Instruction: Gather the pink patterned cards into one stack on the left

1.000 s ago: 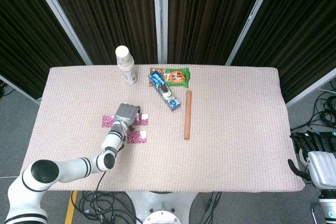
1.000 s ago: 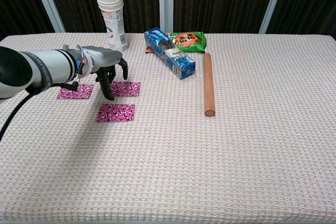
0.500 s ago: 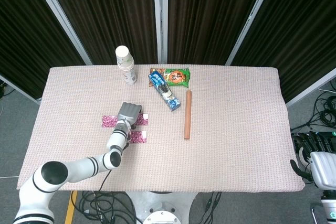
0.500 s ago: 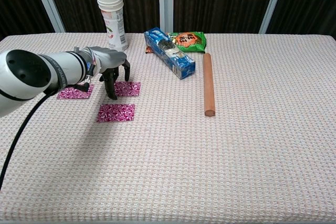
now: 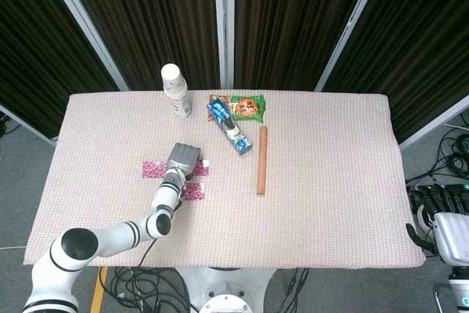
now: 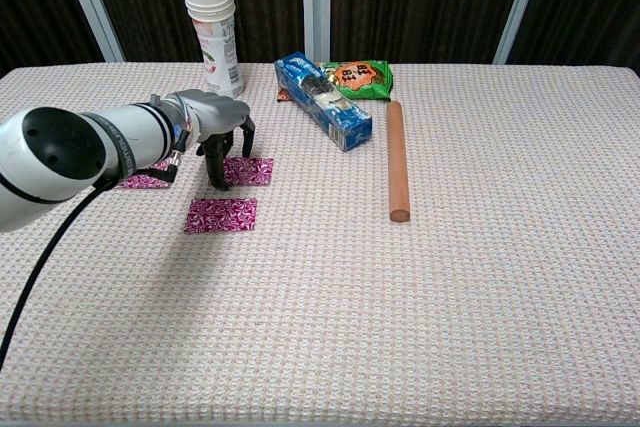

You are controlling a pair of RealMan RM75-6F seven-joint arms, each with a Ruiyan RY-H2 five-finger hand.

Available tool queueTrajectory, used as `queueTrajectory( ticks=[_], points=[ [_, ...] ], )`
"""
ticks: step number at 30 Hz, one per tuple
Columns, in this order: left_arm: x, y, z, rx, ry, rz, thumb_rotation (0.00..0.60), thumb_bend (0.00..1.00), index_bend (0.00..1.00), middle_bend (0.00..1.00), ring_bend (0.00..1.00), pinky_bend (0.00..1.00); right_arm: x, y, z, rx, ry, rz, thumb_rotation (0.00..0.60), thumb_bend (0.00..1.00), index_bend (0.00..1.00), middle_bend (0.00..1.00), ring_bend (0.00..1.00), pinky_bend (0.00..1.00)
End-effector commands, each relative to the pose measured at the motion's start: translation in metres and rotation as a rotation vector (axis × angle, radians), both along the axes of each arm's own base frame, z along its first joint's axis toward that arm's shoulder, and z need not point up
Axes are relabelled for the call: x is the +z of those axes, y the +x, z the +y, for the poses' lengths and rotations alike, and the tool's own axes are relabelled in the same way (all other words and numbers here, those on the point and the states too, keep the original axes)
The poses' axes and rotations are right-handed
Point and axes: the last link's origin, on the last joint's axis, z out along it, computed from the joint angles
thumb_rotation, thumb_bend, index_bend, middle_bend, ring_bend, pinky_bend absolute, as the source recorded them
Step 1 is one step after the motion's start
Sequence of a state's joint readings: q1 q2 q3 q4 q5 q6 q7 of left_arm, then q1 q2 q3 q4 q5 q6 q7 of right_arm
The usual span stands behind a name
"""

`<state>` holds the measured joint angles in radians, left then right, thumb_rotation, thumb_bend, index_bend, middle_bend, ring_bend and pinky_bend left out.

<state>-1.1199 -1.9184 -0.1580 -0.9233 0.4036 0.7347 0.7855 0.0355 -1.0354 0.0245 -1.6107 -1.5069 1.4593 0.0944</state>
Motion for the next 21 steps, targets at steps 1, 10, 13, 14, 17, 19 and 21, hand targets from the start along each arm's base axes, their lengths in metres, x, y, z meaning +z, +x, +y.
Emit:
queueTrajectory(
  ticks=[1,10,13,14,17,19,21],
  points=[
    [0.0000,0.0003,-0.0006,-0.002,-0.002,0.001,0.600,0.22,0.43,0.81,0.74,0.92,-0.0003,-0.0001,0.0000,0.000,0.001,-0.001,0.578,0.24,0.19,0.14,0.05,0.03],
    [-0.0027,-0.0040,-0.0008,0.011,-0.006,0.017,0.600,0.22,0.44,0.81,0.74,0.92,0.0011,-0.0022,0.0017,-0.008,-0.005,0.000,0.580,0.24,0.19,0.14,0.05,0.03],
    [-0.0017,-0.0032,0.0000,0.010,-0.001,0.014,0.600,0.22,0.47,0.82,0.74,0.92,0.0004,-0.0021,0.0014,-0.006,-0.003,-0.001,0.580,0.24,0.19,0.14,0.05,0.03],
    [-0.0012,-0.0027,0.0001,0.008,0.001,0.013,0.600,0.22,0.48,0.82,0.74,0.92,0.0003,-0.0020,0.0012,-0.005,-0.003,-0.001,0.580,0.24,0.19,0.14,0.05,0.03],
    [0.0012,-0.0006,0.0000,0.001,0.009,0.007,0.600,0.22,0.48,0.82,0.74,0.92,0.0005,-0.0017,0.0008,-0.003,-0.003,-0.001,0.579,0.24,0.19,0.14,0.05,0.03],
    [0.0031,0.0003,0.0000,-0.006,0.014,0.006,0.600,0.22,0.48,0.82,0.74,0.92,0.0006,-0.0017,0.0007,-0.003,-0.004,0.000,0.579,0.24,0.19,0.14,0.05,0.03],
    [0.0047,0.0007,0.0000,-0.008,0.018,0.004,0.600,0.22,0.48,0.82,0.74,0.92,0.0007,-0.0016,0.0008,-0.002,-0.004,0.000,0.574,0.24,0.19,0.14,0.05,0.03]
  ],
)
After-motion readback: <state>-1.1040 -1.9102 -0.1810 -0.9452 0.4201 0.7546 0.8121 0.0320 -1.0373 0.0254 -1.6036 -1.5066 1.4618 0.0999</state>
